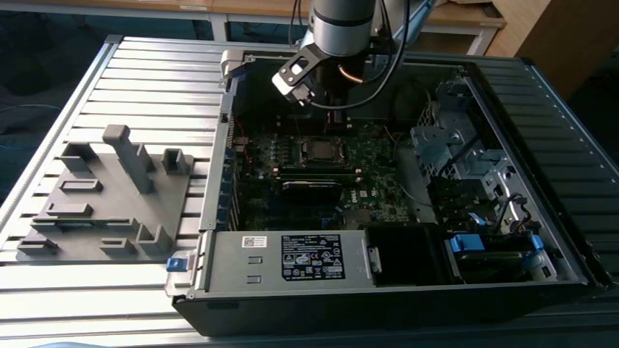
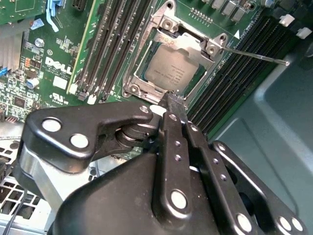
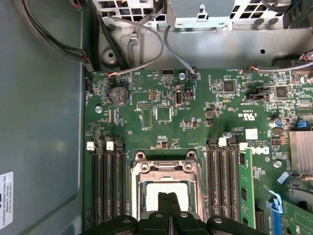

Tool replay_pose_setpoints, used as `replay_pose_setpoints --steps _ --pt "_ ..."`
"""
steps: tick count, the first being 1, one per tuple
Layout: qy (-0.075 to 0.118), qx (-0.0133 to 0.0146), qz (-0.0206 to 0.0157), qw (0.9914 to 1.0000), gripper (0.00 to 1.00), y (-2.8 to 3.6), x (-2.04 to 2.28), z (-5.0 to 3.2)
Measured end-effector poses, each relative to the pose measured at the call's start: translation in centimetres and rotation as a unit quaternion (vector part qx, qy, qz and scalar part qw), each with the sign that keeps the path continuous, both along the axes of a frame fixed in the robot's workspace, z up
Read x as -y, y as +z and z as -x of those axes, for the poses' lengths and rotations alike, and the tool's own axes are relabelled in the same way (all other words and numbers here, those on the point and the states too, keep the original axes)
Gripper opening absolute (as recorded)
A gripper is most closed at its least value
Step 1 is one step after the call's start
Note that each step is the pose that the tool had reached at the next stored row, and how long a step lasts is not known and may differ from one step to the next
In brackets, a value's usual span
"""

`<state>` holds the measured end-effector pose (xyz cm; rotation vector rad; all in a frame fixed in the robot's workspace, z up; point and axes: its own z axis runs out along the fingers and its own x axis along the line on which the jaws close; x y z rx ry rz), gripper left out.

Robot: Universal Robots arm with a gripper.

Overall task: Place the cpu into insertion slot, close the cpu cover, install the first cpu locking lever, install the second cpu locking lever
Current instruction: 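Close the cpu cover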

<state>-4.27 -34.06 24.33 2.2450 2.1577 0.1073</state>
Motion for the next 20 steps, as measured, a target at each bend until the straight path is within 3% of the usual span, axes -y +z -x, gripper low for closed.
replay_pose_setpoints --steps 20 --pt "0.000 0.0001 0.0000 1.00000 0.11 -0.06 0.00 0.95"
